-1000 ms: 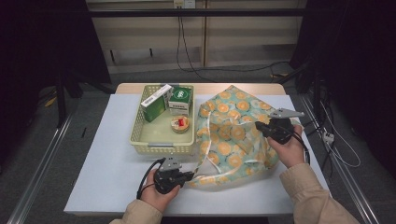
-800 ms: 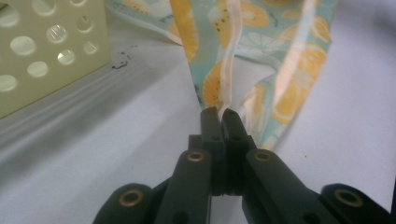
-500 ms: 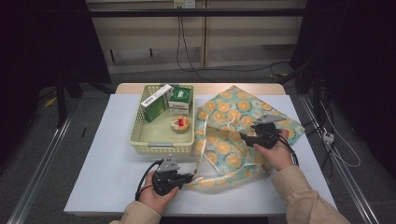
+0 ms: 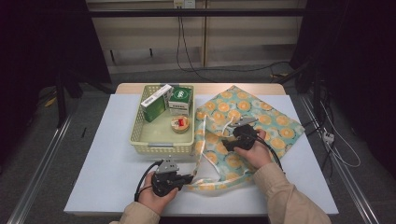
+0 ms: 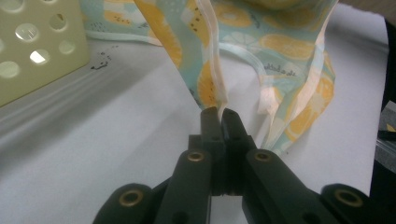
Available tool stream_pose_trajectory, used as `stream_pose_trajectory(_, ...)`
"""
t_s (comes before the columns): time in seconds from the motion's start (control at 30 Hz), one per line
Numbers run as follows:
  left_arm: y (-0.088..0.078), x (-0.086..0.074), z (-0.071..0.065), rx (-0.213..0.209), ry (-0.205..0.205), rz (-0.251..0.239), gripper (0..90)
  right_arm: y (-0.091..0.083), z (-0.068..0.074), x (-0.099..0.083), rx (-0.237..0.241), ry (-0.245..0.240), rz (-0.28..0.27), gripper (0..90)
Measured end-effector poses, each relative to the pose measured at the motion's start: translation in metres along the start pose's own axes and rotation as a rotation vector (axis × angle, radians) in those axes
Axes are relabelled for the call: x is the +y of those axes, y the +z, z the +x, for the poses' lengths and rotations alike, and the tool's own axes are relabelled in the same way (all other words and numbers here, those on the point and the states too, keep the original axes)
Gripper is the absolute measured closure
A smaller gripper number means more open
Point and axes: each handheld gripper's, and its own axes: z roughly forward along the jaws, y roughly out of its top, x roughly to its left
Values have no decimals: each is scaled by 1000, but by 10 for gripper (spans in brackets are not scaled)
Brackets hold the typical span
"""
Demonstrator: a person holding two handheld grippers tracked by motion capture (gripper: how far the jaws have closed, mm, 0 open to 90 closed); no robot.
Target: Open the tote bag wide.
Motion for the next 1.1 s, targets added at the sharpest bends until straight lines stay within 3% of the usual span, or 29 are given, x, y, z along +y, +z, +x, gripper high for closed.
stream_pose_trajectory(0.07,0,0,0,-1,0,0,900,1,-3,-1,21,27,-13,348)
stream_pose_trajectory(0.13,0,0,0,-3,-3,1,900,-1,-5,0,43,43,-12,572)
stream_pose_trajectory(0.27,-1,0,1,-7,-3,-3,900,-4,-14,0,21,30,6,863)
stream_pose_trajectory(0.43,1,-1,0,-7,-2,-3,900,-13,-27,-1,37,104,-26,900)
stream_pose_trajectory(0.8,2,-2,-1,-12,-4,8,900,-55,-61,13,-74,124,-105,900)
stream_pose_trajectory(0.97,2,-3,0,-13,-11,1,900,-50,-73,8,-133,116,-87,900)
stream_pose_trajectory(1.1,1,-2,0,-12,-8,2,900,-36,-76,2,-111,127,-60,855)
